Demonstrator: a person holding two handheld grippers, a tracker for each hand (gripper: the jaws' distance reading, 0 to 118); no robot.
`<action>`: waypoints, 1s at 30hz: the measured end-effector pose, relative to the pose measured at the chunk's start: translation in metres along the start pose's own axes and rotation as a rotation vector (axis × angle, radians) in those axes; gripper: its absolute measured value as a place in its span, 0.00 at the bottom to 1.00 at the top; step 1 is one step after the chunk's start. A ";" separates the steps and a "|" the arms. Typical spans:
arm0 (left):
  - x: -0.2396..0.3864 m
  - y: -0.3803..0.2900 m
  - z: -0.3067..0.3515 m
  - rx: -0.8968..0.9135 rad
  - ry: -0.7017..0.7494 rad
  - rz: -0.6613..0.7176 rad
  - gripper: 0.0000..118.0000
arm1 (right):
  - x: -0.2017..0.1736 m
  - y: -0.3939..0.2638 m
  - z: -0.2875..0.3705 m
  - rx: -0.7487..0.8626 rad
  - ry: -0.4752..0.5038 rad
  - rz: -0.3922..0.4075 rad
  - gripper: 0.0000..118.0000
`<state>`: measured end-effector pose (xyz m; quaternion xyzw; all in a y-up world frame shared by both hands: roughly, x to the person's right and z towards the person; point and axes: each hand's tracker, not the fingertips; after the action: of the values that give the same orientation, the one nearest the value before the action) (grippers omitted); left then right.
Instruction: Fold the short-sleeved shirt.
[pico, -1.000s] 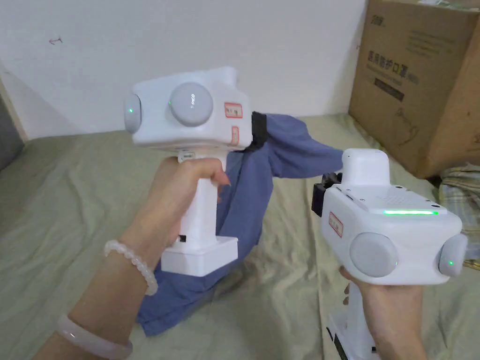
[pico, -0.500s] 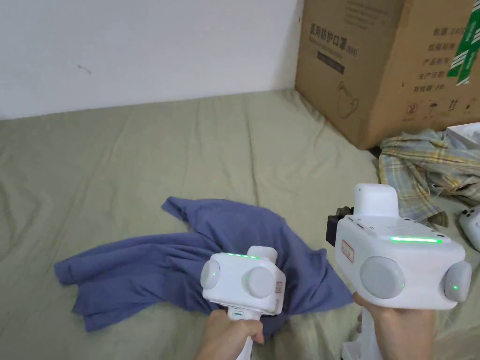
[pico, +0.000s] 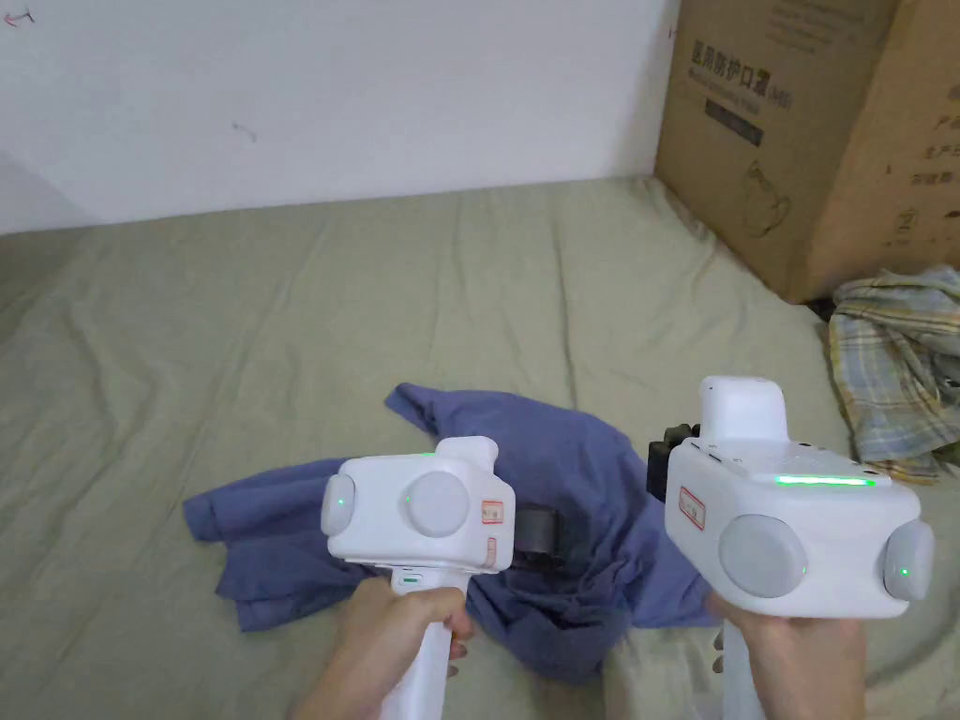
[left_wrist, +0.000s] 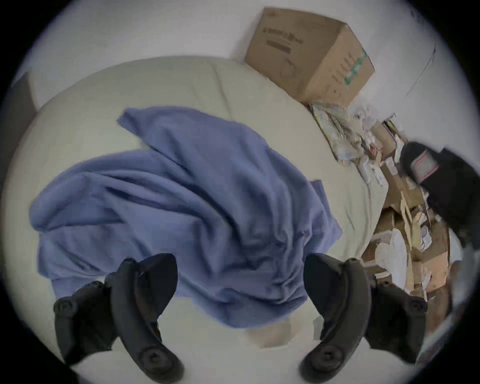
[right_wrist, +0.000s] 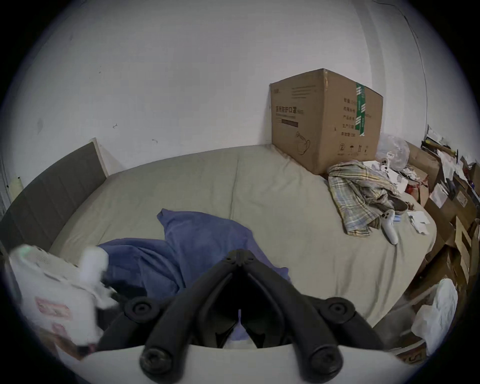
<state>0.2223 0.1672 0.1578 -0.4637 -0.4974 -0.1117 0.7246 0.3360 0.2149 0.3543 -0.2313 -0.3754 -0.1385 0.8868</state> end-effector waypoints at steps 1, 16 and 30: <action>-0.010 0.004 0.013 0.020 0.003 0.016 0.72 | -0.004 0.001 0.000 0.000 0.006 0.005 0.01; -0.149 -0.040 0.083 0.069 0.279 0.199 0.00 | -0.070 -0.010 -0.029 -0.085 0.125 0.081 0.01; -0.246 0.054 0.067 0.096 0.364 0.359 0.82 | -0.065 -0.008 -0.097 -0.187 0.099 0.086 0.01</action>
<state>0.0963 0.1752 -0.0702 -0.4817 -0.2735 -0.0392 0.8316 0.3465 0.1627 0.2504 -0.3218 -0.3064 -0.1461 0.8839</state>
